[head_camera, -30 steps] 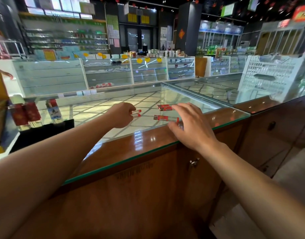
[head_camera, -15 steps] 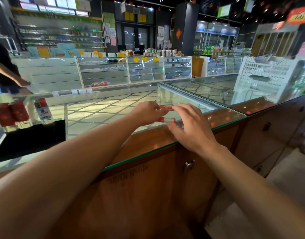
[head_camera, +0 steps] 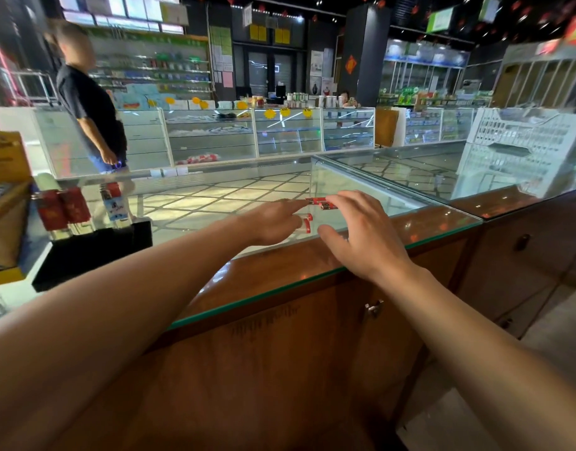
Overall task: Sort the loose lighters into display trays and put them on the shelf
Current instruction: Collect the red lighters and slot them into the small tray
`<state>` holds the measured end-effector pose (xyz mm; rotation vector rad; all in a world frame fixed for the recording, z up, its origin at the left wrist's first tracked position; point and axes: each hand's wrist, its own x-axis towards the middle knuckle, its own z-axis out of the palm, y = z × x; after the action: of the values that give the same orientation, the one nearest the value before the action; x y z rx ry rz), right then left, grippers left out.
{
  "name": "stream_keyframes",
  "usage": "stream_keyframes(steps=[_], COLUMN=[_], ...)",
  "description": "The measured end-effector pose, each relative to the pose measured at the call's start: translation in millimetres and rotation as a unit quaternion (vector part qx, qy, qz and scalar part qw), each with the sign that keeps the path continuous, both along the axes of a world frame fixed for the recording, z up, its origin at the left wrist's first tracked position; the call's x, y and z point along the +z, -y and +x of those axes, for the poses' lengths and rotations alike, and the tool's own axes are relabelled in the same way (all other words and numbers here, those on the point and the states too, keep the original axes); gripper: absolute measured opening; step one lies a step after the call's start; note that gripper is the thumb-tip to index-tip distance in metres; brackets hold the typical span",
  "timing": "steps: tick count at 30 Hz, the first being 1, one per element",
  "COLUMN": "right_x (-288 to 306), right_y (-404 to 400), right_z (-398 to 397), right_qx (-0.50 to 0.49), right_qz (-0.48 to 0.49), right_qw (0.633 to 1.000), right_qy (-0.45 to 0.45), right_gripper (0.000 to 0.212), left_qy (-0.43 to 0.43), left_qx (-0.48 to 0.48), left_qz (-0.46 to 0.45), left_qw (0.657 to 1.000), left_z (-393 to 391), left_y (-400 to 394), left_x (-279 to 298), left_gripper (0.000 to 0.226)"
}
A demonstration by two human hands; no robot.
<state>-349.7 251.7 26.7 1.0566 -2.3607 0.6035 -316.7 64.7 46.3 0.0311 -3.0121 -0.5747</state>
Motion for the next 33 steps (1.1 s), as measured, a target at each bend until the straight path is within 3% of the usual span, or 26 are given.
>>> stream_keyframes(steps=[5, 18, 25, 33], right_x=[-0.2, -2.3, -1.7, 0.3], right_y=[1.9, 22.0, 47.1, 67.5], right_z=[7.3, 69.9, 102.4, 121.2], right_qx=[0.007, 0.027, 0.054, 0.095], right_qz=[-0.006, 0.024, 0.022, -0.028], right_qw=[1.0, 0.999, 0.998, 0.995], right_qy=[-0.007, -0.008, -0.006, 0.021], right_gripper=[0.051, 0.062, 0.052, 0.05], left_qy=[0.046, 0.031, -0.154, -0.288], left_qx=[-0.017, -0.057, -0.045, -0.018], left_qz=[-0.14, -0.224, -0.147, -0.164], left_qw=[0.989, 0.972, 0.976, 0.943], left_z=[9.0, 152.3, 197.1, 218.4], left_y=[-4.0, 8.5, 18.2, 21.0], left_x=[-11.1, -12.6, -31.7, -42.7], left_gripper=[0.065, 0.083, 0.059, 0.055])
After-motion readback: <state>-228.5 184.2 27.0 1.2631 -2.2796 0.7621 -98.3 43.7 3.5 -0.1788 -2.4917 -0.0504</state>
